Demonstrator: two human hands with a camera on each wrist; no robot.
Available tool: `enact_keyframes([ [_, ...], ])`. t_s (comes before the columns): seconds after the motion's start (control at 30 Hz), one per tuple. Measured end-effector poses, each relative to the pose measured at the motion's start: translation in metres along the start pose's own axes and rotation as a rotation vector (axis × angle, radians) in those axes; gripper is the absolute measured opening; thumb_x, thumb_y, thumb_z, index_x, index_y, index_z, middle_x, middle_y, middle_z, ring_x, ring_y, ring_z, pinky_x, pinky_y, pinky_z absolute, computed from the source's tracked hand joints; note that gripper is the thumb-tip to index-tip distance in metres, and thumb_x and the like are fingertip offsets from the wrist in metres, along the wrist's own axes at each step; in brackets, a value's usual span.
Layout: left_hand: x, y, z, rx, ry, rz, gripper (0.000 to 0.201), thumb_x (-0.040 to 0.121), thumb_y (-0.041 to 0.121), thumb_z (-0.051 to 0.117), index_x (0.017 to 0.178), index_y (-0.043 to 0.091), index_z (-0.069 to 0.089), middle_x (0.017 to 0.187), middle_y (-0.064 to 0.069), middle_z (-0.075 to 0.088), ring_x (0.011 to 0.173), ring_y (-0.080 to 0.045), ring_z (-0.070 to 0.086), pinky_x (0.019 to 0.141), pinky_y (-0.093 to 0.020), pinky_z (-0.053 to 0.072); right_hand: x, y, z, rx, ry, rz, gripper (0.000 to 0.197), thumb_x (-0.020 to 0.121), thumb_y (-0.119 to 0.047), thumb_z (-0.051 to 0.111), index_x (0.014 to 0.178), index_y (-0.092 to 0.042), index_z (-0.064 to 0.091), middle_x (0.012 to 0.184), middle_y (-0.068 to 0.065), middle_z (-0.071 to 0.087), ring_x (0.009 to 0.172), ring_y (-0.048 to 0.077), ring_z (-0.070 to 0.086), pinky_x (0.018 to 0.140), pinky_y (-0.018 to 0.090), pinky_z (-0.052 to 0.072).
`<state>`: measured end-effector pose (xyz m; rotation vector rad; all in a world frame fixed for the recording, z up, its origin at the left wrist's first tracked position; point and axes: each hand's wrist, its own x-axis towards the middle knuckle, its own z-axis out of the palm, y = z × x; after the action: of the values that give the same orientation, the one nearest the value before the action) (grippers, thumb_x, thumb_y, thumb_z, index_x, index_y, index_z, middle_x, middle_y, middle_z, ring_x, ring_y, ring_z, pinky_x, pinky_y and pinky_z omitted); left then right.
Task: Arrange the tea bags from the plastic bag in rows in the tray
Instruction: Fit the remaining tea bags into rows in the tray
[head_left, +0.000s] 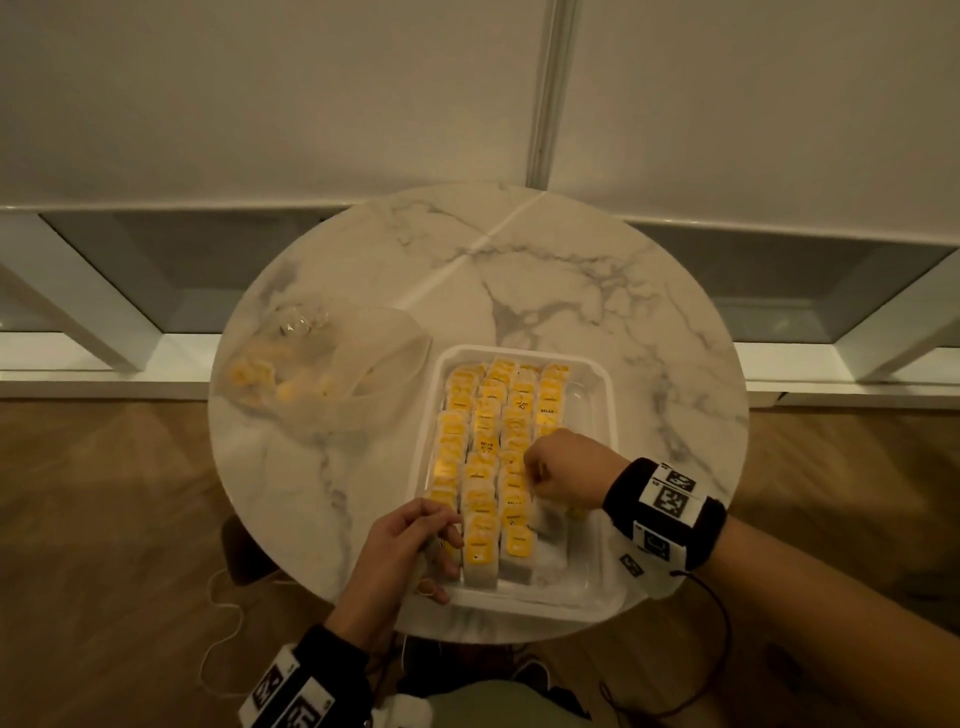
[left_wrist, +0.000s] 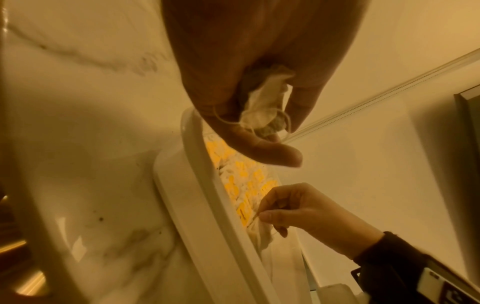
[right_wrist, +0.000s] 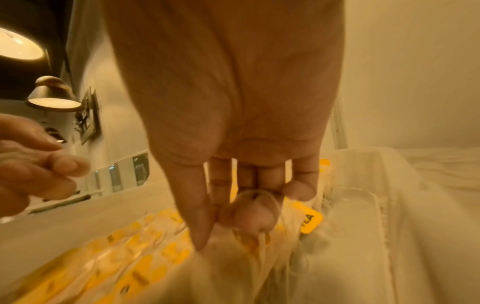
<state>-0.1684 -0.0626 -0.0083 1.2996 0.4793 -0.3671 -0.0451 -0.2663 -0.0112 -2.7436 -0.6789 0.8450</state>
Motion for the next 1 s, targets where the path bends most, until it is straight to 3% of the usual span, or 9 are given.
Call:
enact_keyframes([
  [0.07,0.001,0.000,-0.003,0.012,-0.012,-0.002,0.015,0.096,0.007,0.054,0.091,-0.003,0.064,0.074,-0.012,0.063,0.048,-0.020,0.056,0.036,-0.025,0.045,-0.005,0.001,-0.005,0.061,0.033,-0.007,0.015,0.086,-0.021,0.066,0.100,-0.014,0.067,0.094,-0.001,0.057,0.088,0.017,0.054,0.073,0.026,0.042],
  [0.17,0.001,0.001,-0.016,0.029,-0.037,-0.026,0.016,0.096,0.007,0.052,0.093,-0.005,0.063,0.076,-0.014,0.062,0.048,-0.021,0.055,0.036,-0.026,0.045,-0.023,0.004,-0.015,0.093,0.207,-0.022,0.024,0.089,-0.030,0.065,0.110,-0.020,0.064,0.107,0.000,0.051,0.101,0.016,0.046,0.087,0.030,0.042],
  [0.27,0.002,0.003,-0.030,0.065,-0.035,-0.036,0.018,0.097,0.006,0.049,0.094,-0.006,0.062,0.076,-0.015,0.061,0.048,-0.021,0.054,0.037,-0.024,0.044,-0.052,0.003,-0.012,0.148,0.308,-0.034,0.011,0.089,-0.025,0.063,0.099,-0.021,0.066,0.098,-0.004,0.058,0.090,0.012,0.053,0.080,0.028,0.044],
  [0.37,0.007,0.003,-0.036,0.079,-0.029,-0.017,0.018,0.098,0.005,0.049,0.093,-0.005,0.062,0.075,-0.015,0.061,0.046,-0.022,0.054,0.037,-0.024,0.043,-0.072,-0.005,0.009,0.111,0.156,-0.021,0.008,0.090,-0.025,0.060,0.089,-0.021,0.067,0.085,-0.003,0.066,0.077,0.013,0.059,0.072,0.031,0.049],
  [0.53,0.012,-0.001,-0.030,0.147,-0.040,0.034,0.016,0.098,0.006,0.051,0.092,-0.003,0.063,0.075,-0.013,0.062,0.046,-0.023,0.053,0.036,-0.024,0.043,-0.059,-0.019,0.033,-0.084,0.016,0.113,0.018,0.092,-0.030,0.056,0.097,-0.017,0.067,0.099,0.005,0.067,0.090,0.026,0.063,0.076,0.033,0.048],
  [0.77,0.010,-0.007,-0.030,0.255,-0.078,0.101,0.016,0.099,0.003,0.050,0.094,-0.003,0.064,0.075,-0.012,0.065,0.049,-0.025,0.056,0.036,-0.024,0.041,-0.037,-0.024,0.033,-0.255,-0.075,0.197,0.023,0.095,-0.019,0.050,0.111,-0.012,0.065,0.110,0.010,0.061,0.098,0.030,0.063,0.077,0.035,0.047],
  [0.87,0.009,-0.005,-0.032,0.277,-0.106,0.109,0.015,0.098,0.004,0.052,0.094,-0.005,0.063,0.076,-0.012,0.066,0.050,-0.027,0.057,0.036,-0.024,0.040,-0.037,-0.029,0.028,-0.336,-0.122,0.191,0.020,0.096,-0.015,0.050,0.109,-0.008,0.063,0.101,0.010,0.057,0.099,0.030,0.062,0.072,0.033,0.040],
  [0.93,0.009,-0.004,-0.032,0.289,-0.117,0.114,0.015,0.098,0.006,0.053,0.094,-0.004,0.063,0.076,-0.012,0.066,0.050,-0.028,0.057,0.036,-0.024,0.040,-0.037,-0.034,0.027,-0.362,-0.149,0.185,0.018,0.096,-0.015,0.050,0.106,-0.008,0.063,0.091,0.006,0.049,0.093,0.029,0.061,0.072,0.032,0.041],
  [1.0,0.010,-0.004,-0.032,0.295,-0.119,0.115,0.016,0.099,0.007,0.053,0.094,-0.002,0.064,0.076,-0.012,0.067,0.051,-0.029,0.057,0.036,-0.023,0.039,-0.035,-0.038,0.027,-0.366,-0.160,0.185,0.019,0.096,-0.019,0.050,0.105,-0.009,0.063,0.091,0.006,0.052,0.090,0.028,0.062,0.071,0.033,0.043],
])
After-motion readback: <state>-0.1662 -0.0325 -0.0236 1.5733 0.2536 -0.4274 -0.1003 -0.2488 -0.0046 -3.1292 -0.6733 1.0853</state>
